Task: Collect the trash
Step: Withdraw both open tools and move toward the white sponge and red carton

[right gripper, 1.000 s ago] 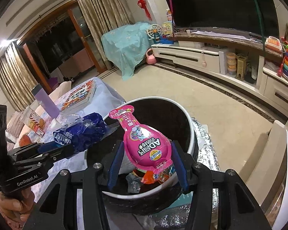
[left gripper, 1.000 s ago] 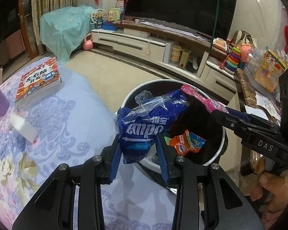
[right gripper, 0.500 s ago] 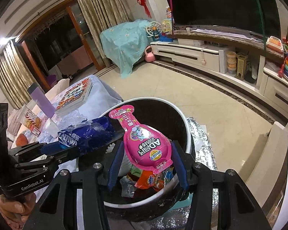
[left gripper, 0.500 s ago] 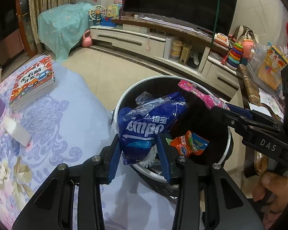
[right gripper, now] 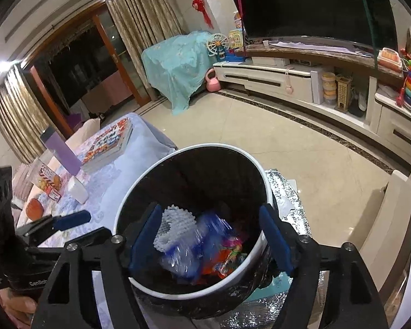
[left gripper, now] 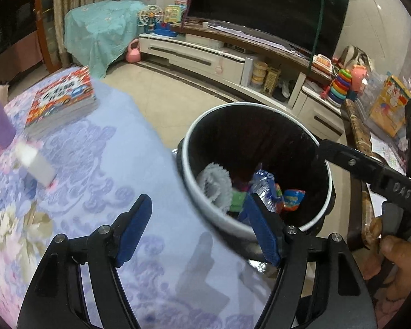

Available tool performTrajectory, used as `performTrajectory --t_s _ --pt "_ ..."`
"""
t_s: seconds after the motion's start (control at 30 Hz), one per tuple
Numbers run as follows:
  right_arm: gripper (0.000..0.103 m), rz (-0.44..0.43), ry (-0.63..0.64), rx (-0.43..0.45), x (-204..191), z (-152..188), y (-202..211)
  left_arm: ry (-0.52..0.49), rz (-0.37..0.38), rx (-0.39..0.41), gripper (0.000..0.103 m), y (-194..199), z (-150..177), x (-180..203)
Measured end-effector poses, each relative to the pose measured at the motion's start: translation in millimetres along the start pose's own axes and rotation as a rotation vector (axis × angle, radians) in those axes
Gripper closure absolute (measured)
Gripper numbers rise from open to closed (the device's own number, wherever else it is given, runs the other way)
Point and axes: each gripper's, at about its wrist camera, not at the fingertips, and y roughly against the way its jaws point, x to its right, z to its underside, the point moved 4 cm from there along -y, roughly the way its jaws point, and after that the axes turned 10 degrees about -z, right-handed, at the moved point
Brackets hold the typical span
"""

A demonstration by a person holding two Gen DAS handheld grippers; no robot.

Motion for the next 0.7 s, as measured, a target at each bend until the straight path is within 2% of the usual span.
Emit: performTrajectory --t_s 0.07,0.4,0.7 --pt "0.013 -0.008 -0.008 0.011 -3.7 2.2 4.9 0.028 -0.005 -0.003 0.03 3.5 8.1 -10.9" --pt "0.005 -0.056 0.014 0.065 -47.6 18.3 20.0 0.159 -0.045 0.009 0.028 28.8 49.1 -68.8" --pt "0.001 -0.118 0.076 0.039 -105.4 46.1 5.6 0.272 -0.115 0.008 0.027 47.9 85.2 -129.5"
